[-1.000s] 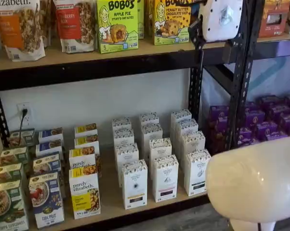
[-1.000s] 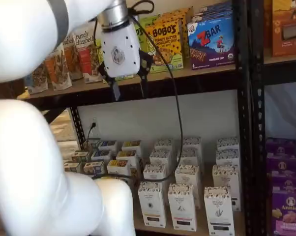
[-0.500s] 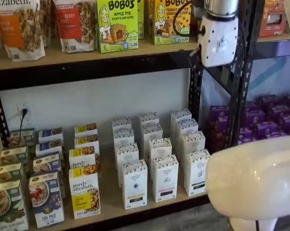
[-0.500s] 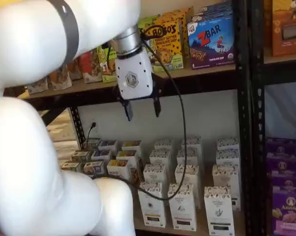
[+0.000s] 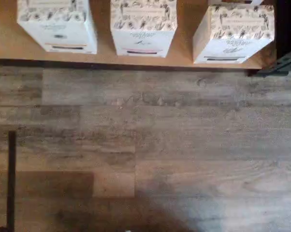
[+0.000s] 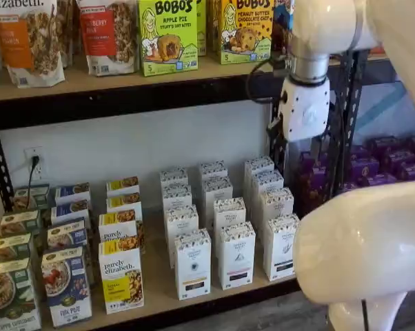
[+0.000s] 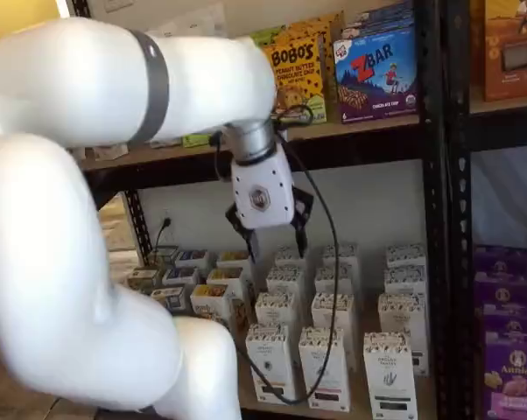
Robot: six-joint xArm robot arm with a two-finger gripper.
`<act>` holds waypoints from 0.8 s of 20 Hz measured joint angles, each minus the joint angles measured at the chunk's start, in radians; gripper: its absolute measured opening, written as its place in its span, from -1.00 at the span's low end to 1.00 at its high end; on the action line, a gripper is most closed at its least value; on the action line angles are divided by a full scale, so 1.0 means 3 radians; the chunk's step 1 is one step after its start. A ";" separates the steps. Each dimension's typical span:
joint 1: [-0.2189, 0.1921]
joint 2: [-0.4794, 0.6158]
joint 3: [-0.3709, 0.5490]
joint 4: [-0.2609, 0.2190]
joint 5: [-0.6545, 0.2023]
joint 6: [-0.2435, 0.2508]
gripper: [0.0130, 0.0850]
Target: Pick up the white box with a green strip in the middle, on the bottom shelf, the sixth box from the left
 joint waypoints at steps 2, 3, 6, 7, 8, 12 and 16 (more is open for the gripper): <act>-0.0046 0.0130 0.0104 -0.0022 -0.0278 -0.0023 1.00; -0.0069 0.0179 0.0128 -0.0012 -0.0358 -0.0047 1.00; -0.0145 0.0402 0.0163 0.0038 -0.0575 -0.0140 1.00; -0.0154 0.0510 0.0149 0.0009 -0.0614 -0.0135 1.00; -0.0161 0.0617 0.0142 -0.0024 -0.0668 -0.0124 1.00; -0.0230 0.0897 0.0161 -0.0008 -0.0949 -0.0190 1.00; -0.0278 0.1220 0.0146 -0.0077 -0.1215 -0.0184 1.00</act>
